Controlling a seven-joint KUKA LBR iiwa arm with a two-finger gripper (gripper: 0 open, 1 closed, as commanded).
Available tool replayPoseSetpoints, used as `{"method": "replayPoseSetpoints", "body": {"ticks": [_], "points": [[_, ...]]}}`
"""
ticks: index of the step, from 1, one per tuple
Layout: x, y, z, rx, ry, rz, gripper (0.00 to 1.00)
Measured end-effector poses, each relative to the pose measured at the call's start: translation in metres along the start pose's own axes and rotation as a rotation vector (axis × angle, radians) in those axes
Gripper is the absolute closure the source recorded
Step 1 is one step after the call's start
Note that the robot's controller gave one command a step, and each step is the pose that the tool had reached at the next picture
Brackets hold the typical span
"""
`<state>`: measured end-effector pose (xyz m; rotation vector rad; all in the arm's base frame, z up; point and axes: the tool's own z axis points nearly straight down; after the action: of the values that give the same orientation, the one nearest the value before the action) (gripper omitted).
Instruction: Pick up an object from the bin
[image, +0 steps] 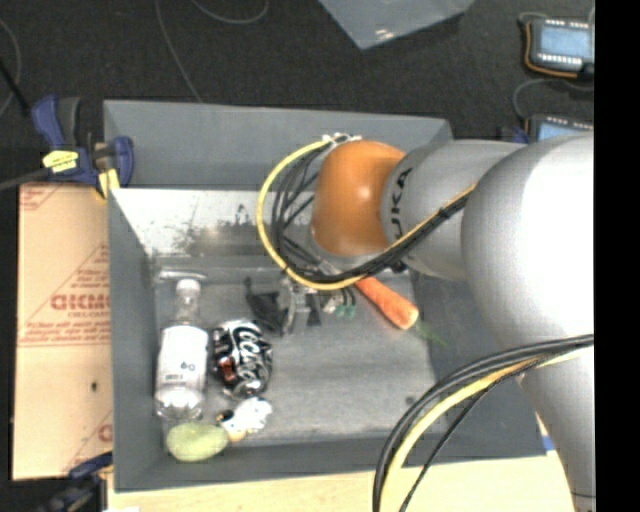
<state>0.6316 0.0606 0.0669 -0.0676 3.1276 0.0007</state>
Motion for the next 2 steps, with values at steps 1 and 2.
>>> {"method": "replayPoseSetpoints", "body": {"ticks": [1, 2], "points": [[0.0007, -0.0004, -0.0009, 0.001, 0.001, -0.001, 1.00], [0.0009, -0.0006, -0.0038, 0.001, 0.000, -0.001, 1.00]]}}
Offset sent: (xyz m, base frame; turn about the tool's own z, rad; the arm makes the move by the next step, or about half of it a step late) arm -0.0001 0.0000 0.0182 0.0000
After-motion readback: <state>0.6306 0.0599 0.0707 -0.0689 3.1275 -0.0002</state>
